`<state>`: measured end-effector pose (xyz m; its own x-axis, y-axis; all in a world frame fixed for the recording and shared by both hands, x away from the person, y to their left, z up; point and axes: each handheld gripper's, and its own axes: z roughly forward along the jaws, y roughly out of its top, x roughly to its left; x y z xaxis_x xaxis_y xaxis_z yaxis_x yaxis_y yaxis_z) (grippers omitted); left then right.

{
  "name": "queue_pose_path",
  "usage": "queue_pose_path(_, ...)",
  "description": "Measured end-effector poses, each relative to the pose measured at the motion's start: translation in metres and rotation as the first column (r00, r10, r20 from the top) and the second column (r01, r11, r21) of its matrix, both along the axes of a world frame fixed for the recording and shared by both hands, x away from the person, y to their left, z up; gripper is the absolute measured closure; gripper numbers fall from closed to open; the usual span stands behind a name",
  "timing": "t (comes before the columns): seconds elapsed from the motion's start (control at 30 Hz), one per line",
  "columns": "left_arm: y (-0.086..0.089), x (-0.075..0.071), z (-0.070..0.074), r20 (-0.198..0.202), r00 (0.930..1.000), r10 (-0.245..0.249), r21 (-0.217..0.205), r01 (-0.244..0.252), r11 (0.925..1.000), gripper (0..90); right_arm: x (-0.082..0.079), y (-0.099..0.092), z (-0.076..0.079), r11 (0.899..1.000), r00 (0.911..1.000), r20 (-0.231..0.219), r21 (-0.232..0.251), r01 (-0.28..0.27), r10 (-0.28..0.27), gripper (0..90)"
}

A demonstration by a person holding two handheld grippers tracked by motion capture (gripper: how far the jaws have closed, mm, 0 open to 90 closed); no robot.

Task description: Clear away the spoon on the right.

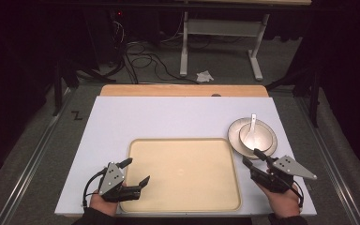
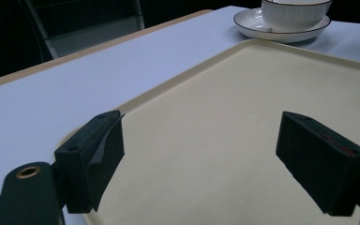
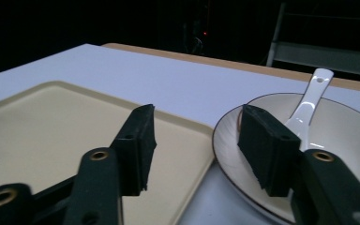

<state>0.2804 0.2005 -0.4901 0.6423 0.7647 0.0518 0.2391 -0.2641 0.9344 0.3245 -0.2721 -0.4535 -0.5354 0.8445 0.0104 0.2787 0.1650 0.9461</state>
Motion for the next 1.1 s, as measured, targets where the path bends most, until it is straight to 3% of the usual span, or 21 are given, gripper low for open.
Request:
queue_pose_path(0.17,0.000,-0.001,0.001,0.005,1.0000,-0.003,0.001,0.003,1.0000,15.9,0.015,0.000,0.003,0.999,0.9993,-0.021,-0.043,0.029,-0.030,56.8)
queue_pose_path(0.2,0.000,-0.001,0.000,0.005,1.0000,-0.005,0.003,0.005,1.0000,15.9,0.023,-0.001,0.003,0.997,0.9985,-0.033,-0.066,0.041,-0.043,62.3)
queue_pose_path(0.4,-0.001,-0.001,0.000,0.011,0.9999,-0.013,0.013,0.013,0.9998,15.9,0.042,-0.002,0.006,0.994,0.9940,-0.076,-0.088,0.072,-0.078,69.9)
queue_pose_path(0.5,-0.001,-0.001,0.000,0.012,0.9998,-0.014,0.011,0.014,0.9998,15.9,0.063,-0.006,0.011,0.988,0.9881,-0.097,-0.111,0.108,-0.119,80.6)
queue_pose_path(0.63,0.000,-0.002,0.000,0.015,0.9998,-0.012,0.011,0.012,0.9999,15.9,0.083,-0.008,0.015,0.982,0.9832,-0.108,-0.136,0.131,-0.147,86.7)
queue_pose_path(0.93,-0.002,-0.001,0.000,0.016,0.9997,-0.016,0.013,0.016,0.9998,15.9,0.114,0.000,0.019,0.973,0.9795,-0.117,-0.185,0.141,-0.164,90.0)
queue_pose_path(1.1,-0.002,-0.001,0.000,0.015,0.9997,-0.019,0.014,0.018,0.9997,15.9,0.134,0.003,0.022,0.962,0.9703,-0.137,-0.216,0.167,-0.199,90.0)
